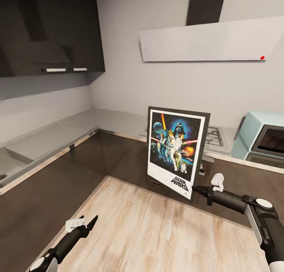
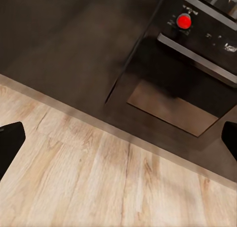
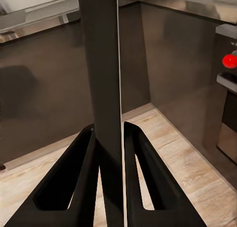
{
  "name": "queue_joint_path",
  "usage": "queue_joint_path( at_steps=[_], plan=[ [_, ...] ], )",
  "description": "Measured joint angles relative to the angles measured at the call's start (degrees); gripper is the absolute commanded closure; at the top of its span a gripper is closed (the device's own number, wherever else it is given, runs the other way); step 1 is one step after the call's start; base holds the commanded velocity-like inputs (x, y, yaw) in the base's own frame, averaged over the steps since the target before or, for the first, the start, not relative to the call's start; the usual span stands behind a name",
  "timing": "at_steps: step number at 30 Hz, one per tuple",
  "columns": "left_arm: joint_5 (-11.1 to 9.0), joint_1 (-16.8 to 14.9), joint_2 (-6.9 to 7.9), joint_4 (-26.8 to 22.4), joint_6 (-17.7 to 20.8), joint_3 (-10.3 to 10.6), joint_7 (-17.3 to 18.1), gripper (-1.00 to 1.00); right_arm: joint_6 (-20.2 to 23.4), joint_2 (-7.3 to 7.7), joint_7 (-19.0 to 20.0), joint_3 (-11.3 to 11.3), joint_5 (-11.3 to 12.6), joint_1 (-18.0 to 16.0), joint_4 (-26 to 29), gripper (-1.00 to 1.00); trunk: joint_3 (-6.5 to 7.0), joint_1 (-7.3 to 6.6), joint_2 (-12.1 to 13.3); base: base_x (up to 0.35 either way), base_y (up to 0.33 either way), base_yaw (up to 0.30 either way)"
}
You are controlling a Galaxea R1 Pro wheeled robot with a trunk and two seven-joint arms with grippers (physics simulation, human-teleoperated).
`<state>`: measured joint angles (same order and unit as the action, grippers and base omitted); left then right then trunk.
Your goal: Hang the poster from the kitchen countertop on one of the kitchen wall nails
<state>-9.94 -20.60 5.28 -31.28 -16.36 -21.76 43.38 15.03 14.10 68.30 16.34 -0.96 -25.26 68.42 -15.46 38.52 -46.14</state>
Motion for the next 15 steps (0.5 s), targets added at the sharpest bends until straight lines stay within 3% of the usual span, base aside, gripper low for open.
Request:
queue_joint_path(
  at_steps=[15],
  plan=[
    [0.0, 0.0, 0.00, 0.0, 0.0, 0.0, 0.0, -1.00, 0.0, -0.02, 0.0, 0.0, 0.0, 0.0, 0.0, 1.00, 2.70, -3.30, 6.0, 0.000, 0.000, 0.000]
  ],
)
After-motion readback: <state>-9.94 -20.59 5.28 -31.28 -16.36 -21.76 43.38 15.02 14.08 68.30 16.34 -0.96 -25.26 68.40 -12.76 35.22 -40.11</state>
